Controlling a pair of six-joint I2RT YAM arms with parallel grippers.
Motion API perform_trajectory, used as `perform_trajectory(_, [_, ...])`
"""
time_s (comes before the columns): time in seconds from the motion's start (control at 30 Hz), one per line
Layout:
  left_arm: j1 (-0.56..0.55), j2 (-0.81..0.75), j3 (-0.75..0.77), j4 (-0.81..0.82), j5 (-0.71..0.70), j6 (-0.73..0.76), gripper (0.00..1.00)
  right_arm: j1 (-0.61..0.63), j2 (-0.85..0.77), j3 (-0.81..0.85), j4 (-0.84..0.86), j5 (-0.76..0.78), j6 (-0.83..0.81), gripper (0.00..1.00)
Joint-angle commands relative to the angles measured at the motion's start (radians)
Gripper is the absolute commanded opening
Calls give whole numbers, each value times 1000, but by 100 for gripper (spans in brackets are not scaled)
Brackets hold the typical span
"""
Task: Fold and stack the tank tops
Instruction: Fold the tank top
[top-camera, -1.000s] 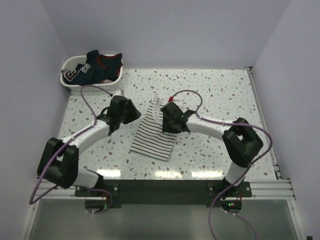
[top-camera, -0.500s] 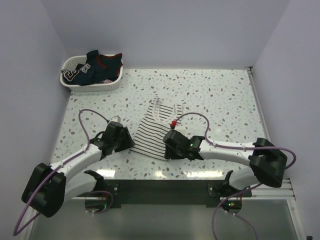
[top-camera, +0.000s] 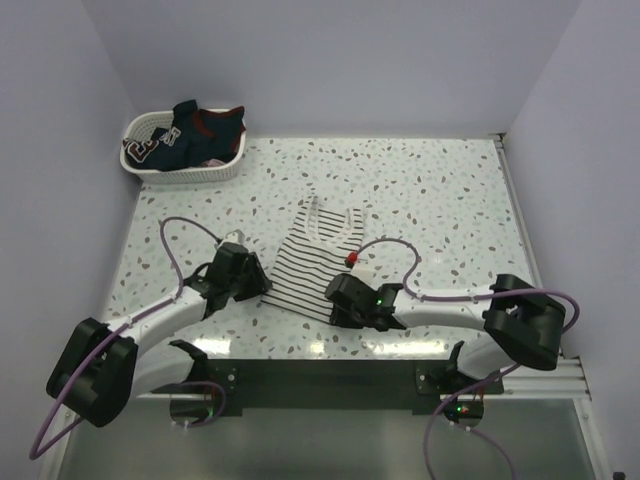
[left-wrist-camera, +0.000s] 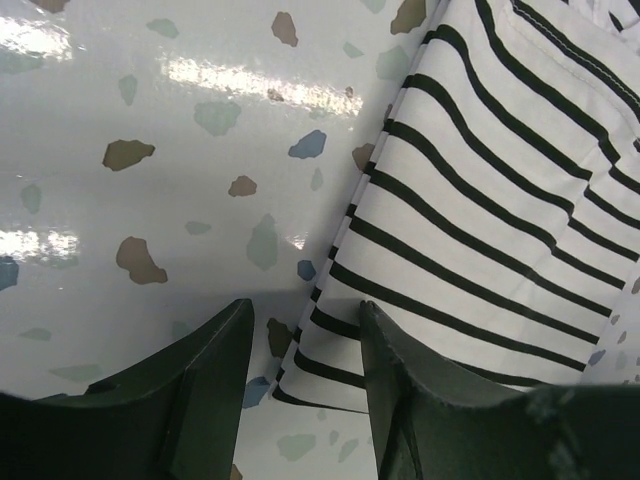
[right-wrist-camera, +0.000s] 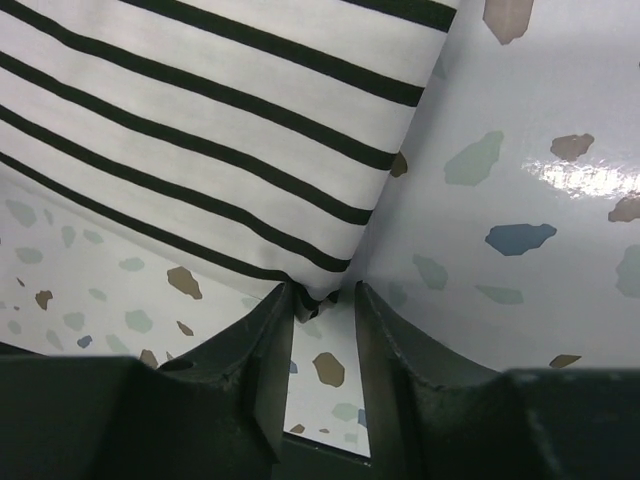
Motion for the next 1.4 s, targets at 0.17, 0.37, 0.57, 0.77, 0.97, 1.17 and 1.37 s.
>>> perform_trajectory(0.17, [-118,16,-70,7,15,-88,50,-37,-139,-156,-86,45,47,32])
perform_trajectory(0.37, [-176,-10,-93,1,34,-146,49,-135,-302,-221,-148,31,-12,35])
perform_trajectory(0.57, [-196,-87,-97,-54,69,-164,56,-155,-339,-198,-165,-4,-38,39])
perform_trajectory(0.77, [-251,-154,-152,-40,123,-229,55,-154,-412,-205,-184,11,-23,39])
perform_trajectory(0.97, [-298,-130,-186,27,117,-298,52,-154,-414,-196,-170,17,-15,39])
perform_trajectory(1.17, [-333,-89,-228,93,84,-385,48,-155,-376,-207,-133,22,5,39])
perform_trajectory(1.37, [-374,-104,-235,49,46,-440,44,-154,-317,-233,-70,13,16,39])
